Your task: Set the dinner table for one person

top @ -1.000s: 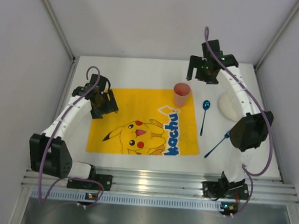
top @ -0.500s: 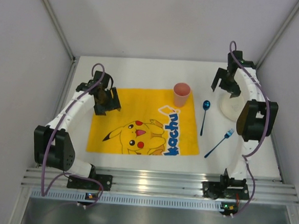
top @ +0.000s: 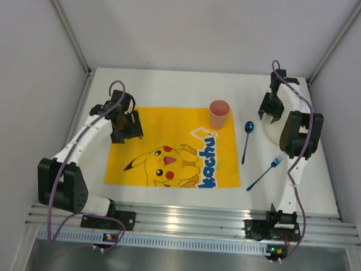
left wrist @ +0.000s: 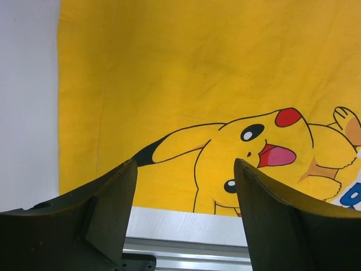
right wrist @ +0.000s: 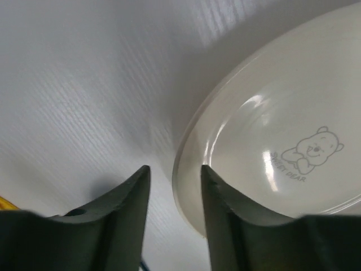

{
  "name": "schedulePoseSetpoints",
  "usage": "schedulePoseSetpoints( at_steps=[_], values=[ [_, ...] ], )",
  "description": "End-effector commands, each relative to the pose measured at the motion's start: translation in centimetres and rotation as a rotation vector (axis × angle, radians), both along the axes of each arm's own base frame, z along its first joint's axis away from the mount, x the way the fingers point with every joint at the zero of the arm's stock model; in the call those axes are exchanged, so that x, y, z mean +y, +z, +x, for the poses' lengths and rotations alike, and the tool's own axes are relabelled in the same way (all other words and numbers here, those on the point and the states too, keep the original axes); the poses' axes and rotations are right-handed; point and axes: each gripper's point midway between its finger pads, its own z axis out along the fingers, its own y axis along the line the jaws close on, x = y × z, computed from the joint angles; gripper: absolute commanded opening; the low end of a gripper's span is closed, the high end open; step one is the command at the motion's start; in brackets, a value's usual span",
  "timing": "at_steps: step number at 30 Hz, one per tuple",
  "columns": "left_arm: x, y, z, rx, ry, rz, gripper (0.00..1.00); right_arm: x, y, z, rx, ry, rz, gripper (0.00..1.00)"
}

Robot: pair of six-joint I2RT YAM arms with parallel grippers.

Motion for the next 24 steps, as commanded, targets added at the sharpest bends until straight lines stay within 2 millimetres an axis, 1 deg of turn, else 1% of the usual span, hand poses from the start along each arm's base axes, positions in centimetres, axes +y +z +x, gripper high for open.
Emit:
schedulePoseSetpoints(
  at_steps=[1, 3, 4, 5, 6, 8, 11, 12, 13, 14, 15, 16, 17, 18, 19, 20, 21, 22, 23, 24],
  values=[
    [1.0, 0.6, -1.0, -0.009, 0.003, 0.044, 0.75, 1.3, -1.1, -0.1, 0.018, 0.040, -0.043, 0.38],
    [1.1, 0.9, -1.1, -0.016, 0.008, 0.048, 0.75, 1.2, -1.9, -0.7, 0.042, 0.046, -0.054, 0.26],
    [1.1, 0.9, -1.2, -0.013, 0.009, 0.048, 0.74, 1.1, -2.1, -0.9, 0.048, 0.046, -0.060, 0.09],
    [1.1, 1.0, -1.1, -0.014, 0.009, 0.048, 0.74, 1.0, -2.1, -1.1, 0.052, 0.048, -0.065, 0.01],
    [1.2, 1.0, -1.1, -0.016, 0.011, 0.048, 0.74, 0.7, -2.2, -1.3, 0.059, 0.050, -0.081, 0.00],
    [1.1, 1.2, -1.0, -0.017, 0.013, 0.045, 0.74, 0.4, -1.8, -1.4, 0.059, 0.056, -0.097, 0.00],
    [0.9, 1.4, -0.7, -0.022, 0.016, 0.034, 0.74, -0.7, 0.3, -1.4, 0.032, 0.030, -0.130, 0.00],
    [0.8, 1.4, -0.6, -0.020, 0.015, 0.030, 0.74, -1.1, 1.6, -0.8, 0.001, 0.017, -0.148, 0.00],
    [0.7, 1.7, -0.4, -0.028, 0.014, 0.026, 0.74, -1.4, 3.6, -0.8, -0.022, 0.010, -0.162, 0.00],
    [0.6, 1.8, -0.3, -0.029, 0.014, 0.022, 0.74, -1.7, 5.2, -0.6, -0.048, 0.000, -0.181, 0.00],
    [0.5, 1.8, -0.2, -0.024, 0.014, 0.016, 0.74, -2.2, 8.0, 0.3, -0.113, -0.019, -0.206, 0.00],
    [0.4, 2.1, -0.1, -0.030, 0.015, 0.013, 0.74, -2.4, 10.7, 0.1, -0.154, -0.029, -0.216, 0.00],
    [0.4, 2.2, 0.0, -0.032, 0.017, 0.009, 0.73, -2.4, 12.6, 0.2, -0.194, -0.034, -0.224, 0.00],
    [0.2, 2.4, 0.0, -0.036, 0.022, 0.001, 0.73, -2.6, 15.3, 0.6, -0.258, -0.054, -0.240, 0.00],
    [0.1, 2.6, 0.0, -0.042, 0.022, -0.007, 0.73, -2.5, 17.9, -0.1, -0.307, -0.059, -0.241, 0.00],
    [0.1, 2.7, 0.0, -0.045, 0.024, -0.010, 0.74, -1.5, 19.4, -0.2, -0.342, -0.046, -0.237, 0.00],
    [0.0, 3.1, -0.1, -0.058, 0.030, -0.019, 0.74, -0.8, 22.1, -0.8, -0.402, -0.038, -0.241, 0.00],
    [0.1, 3.4, -0.1, -0.066, 0.036, -0.018, 0.74, 1.6, 23.2, -1.1, -0.429, 0.015, -0.242, 0.00],
    [0.1, 3.7, -0.2, -0.076, 0.042, -0.018, 0.75, 3.1, 24.1, -1.6, -0.451, 0.048, -0.249, 0.00],
    [0.3, 4.3, -0.2, -0.097, 0.057, -0.017, 0.75, 4.2, 25.9, -2.3, -0.491, 0.073, -0.275, 0.00]
  ],
)
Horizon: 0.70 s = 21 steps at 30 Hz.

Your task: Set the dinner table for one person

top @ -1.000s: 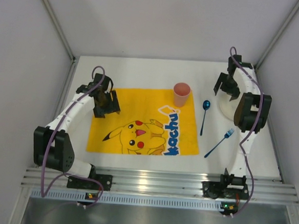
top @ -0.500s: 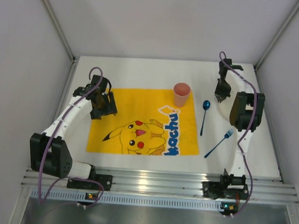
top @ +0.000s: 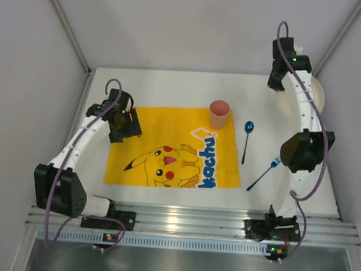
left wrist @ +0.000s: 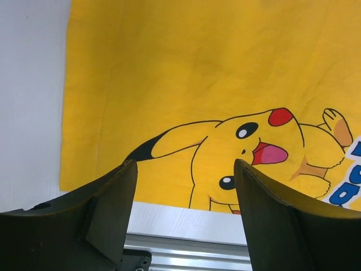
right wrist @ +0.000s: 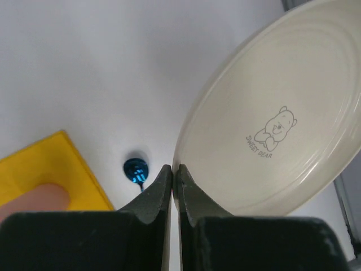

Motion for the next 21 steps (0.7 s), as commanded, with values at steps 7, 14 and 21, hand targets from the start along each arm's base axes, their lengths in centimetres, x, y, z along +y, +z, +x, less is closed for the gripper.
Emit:
schedulePoseSetpoints(
  at_steps=[7, 14, 21],
  values=[
    [2.8, 7.5, -1.3, -0.205, 0.150, 0.057, 0.77, 23.3, 15.8, -10.0, -0.361, 0.534, -0.225, 0.00],
    [6.5, 10.7, -5.3, -0.296, 0.316, 0.151, 0.78, 37.1, 12.5, -19.0, -0.352, 0.926, -0.186, 0.00],
    [8.0, 10.8, -10.6, -0.304, 0.438, 0.131, 0.80, 45.2, 5.1, -23.7, -0.235, 1.244, 0.173, 0.00]
  ],
)
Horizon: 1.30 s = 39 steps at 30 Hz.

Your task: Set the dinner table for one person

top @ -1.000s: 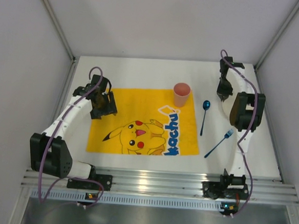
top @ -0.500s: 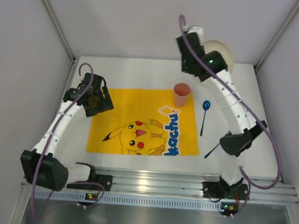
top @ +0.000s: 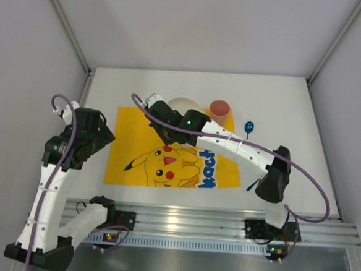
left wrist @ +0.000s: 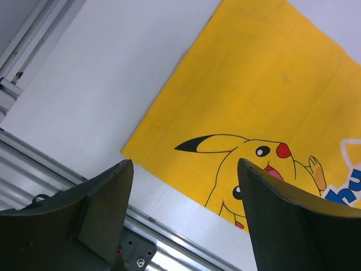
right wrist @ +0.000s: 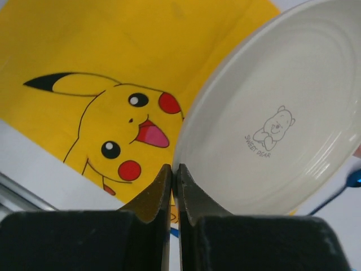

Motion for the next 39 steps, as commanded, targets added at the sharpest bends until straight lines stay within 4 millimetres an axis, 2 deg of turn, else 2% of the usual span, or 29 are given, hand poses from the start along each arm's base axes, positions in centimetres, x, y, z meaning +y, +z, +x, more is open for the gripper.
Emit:
schedulePoseSetpoints(
  at_steps=[1, 5, 6, 11, 12, 18, 21, 25, 31, 33, 34, 35, 36, 37, 38, 39],
  values=[
    [0.9, -0.9, -3.3, 0.035, 0.081, -0.018, 0.80, 4.6, -0.3, -1.7, 0.084, 0.185, 0.212, 0.00],
    [1.0, -0.7, -4.9, 0.020, 0.099, -0.047, 0.80, 7.4, -2.5, -2.3, 0.163, 0.266, 0.250, 0.00],
    [1.0, -0.4, -5.1, 0.012, 0.098, -0.048, 0.80, 8.4, -2.9, -2.2, 0.177, 0.283, 0.260, 0.00],
    [1.5, 0.3, -6.6, 0.018, 0.092, -0.032, 0.80, 10.8, -5.0, -1.1, 0.182, 0.282, 0.252, 0.00],
    [1.5, 0.4, -6.8, 0.016, 0.091, -0.034, 0.80, 11.0, -6.6, -0.7, 0.190, 0.271, 0.224, 0.00],
    [1.7, 0.6, -8.3, 0.013, 0.088, -0.036, 0.79, 10.7, -12.5, 1.0, 0.244, 0.167, 0.149, 0.00],
    [1.7, 0.4, -8.9, 0.021, 0.080, -0.036, 0.79, 9.3, -14.3, 2.1, 0.230, 0.083, 0.083, 0.00],
    [1.7, 0.2, -9.1, 0.029, 0.071, -0.032, 0.79, 7.8, -15.6, 3.0, 0.223, 0.032, 0.034, 0.00],
    [1.5, -0.1, -8.4, 0.030, 0.056, -0.033, 0.79, 7.2, -16.4, 2.6, 0.248, 0.035, 0.020, 0.00],
    [1.4, 0.0, -8.0, 0.025, 0.054, -0.032, 0.79, 7.5, -16.2, 2.0, 0.277, 0.050, 0.036, 0.10],
    [1.5, 0.2, -7.9, 0.020, 0.058, -0.030, 0.77, 7.6, -16.1, 1.8, 0.286, 0.057, 0.044, 0.28],
    [1.6, 0.3, -7.7, 0.019, 0.066, -0.025, 0.77, 7.6, -16.1, 1.5, 0.298, 0.063, 0.049, 0.35],
    [2.0, 0.9, -7.6, -0.003, 0.084, -0.011, 0.77, 7.8, -15.2, 1.1, 0.308, 0.082, 0.076, 0.42],
    [2.1, 1.2, -7.4, -0.013, 0.088, -0.005, 0.77, 7.8, -14.7, 0.9, 0.308, 0.087, 0.088, 0.57],
    [2.2, 1.4, -7.2, -0.019, 0.087, 0.003, 0.77, 7.7, -14.5, 0.7, 0.311, 0.089, 0.093, 0.63],
    [2.3, 1.8, -6.9, -0.037, 0.090, 0.009, 0.77, 7.7, -12.6, 0.5, 0.299, 0.102, 0.129, 0.67]
  ],
)
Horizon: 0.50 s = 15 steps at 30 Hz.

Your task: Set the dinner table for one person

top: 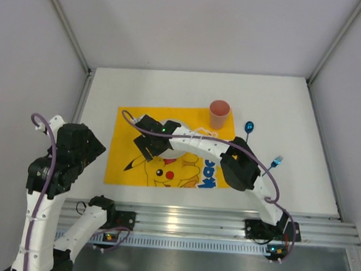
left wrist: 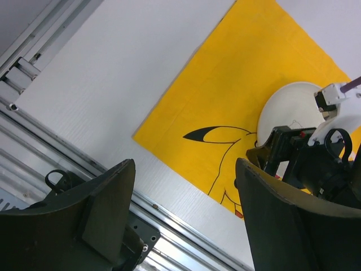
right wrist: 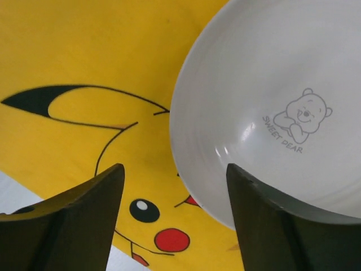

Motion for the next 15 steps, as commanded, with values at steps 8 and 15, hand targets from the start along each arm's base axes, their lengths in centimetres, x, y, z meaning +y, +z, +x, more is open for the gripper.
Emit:
schedulePoseSetpoints(
  at_steps=[8, 15],
  values=[
    [-0.7, 1.4, 3.1, -0.019, -0.074, 0.042, 0.75, -4.9, 20.5, 0.3, -0.216, -0.092, 0.293, 0.96],
    [-5.8, 3.5, 10.7, -0.137, -0.261, -0.049, 0.72, -19.9, 30.3, -0.7, -0.438, -0.372, 0.351, 1.00]
  ],
)
